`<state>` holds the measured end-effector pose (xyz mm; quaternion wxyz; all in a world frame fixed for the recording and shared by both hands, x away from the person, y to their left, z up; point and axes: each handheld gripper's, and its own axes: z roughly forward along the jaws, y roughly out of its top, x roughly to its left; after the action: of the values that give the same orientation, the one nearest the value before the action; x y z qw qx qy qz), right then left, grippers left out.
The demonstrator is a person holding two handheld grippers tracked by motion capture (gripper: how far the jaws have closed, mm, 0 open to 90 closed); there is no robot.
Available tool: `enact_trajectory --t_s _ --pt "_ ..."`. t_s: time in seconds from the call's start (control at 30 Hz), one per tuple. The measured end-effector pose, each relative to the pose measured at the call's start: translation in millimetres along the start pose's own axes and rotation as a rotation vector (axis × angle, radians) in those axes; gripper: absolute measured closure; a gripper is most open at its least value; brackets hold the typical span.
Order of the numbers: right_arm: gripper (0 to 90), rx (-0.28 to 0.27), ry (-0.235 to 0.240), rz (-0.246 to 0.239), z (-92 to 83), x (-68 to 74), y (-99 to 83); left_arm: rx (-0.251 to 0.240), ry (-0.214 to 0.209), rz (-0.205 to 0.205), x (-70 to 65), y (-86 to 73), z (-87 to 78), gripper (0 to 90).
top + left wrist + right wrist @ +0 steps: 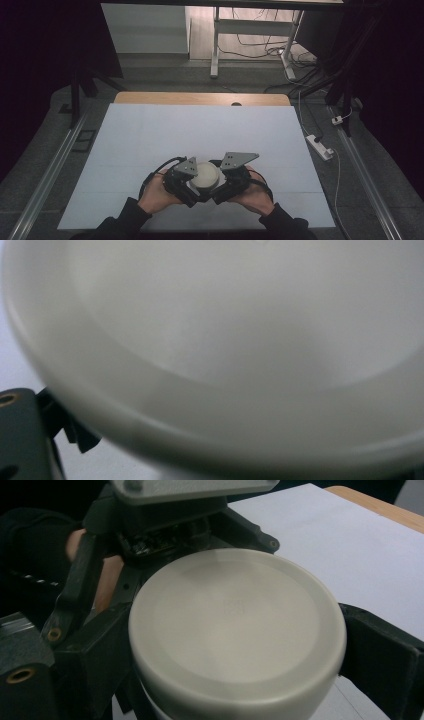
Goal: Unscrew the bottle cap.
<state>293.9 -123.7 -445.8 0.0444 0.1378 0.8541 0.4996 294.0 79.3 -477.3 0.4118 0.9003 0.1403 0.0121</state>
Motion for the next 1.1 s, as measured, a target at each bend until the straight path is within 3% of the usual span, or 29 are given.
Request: enact_trajectory --t_s 0.1,0.2,0.33,0.37,0.6,0.7,0.97,1.0,1.1 --pt "7.7 -0.002 0.033 -0.013 -1.0 -2.8 -0.4 -0.002 -0.024 0.009 2.5 -1.4 -1.5 7.5" --pt "7.7 0.000 0.048 -0.019 -0.6 -5.0 -0.4 -0.002 -0.020 0.006 3.4 -2.0 -1.2 7.5" --pt "7.2 -0.006 0.022 -0.009 1.1 -4.1 -0.8 0.006 0.009 -0.004 2.7 -1.1 -0.1 7.5" --pt "6.5 -0.005 0.003 0.012 3.9 -3.1 -0.3 0.011 0.029 -0.007 1.1 -0.1 0.8 7.5" --pt "6.6 -0.014 -0.015 0.005 7.8 -0.5 -0.6 0.016 0.040 0.000 -1.0 1.7 0.7 7.5" --pt "6.8 -0.014 -0.008 -0.015 7.8 1.2 -0.5 0.016 0.014 0.024 -1.6 1.3 0.8 7.5" --pt "7.0 -0.019 0.069 -0.035 5.4 -1.0 -0.7 0.006 -0.057 0.076 -0.6 0.7 -0.3 7.5" --pt "7.1 -0.022 0.103 -0.042 4.9 -2.0 -0.9 0.005 -0.081 0.089 -0.4 0.3 -0.6 7.5" --pt "7.1 -0.022 0.147 -0.050 4.4 -3.3 -1.5 0.002 -0.102 0.107 -0.6 -0.3 -0.4 7.5"
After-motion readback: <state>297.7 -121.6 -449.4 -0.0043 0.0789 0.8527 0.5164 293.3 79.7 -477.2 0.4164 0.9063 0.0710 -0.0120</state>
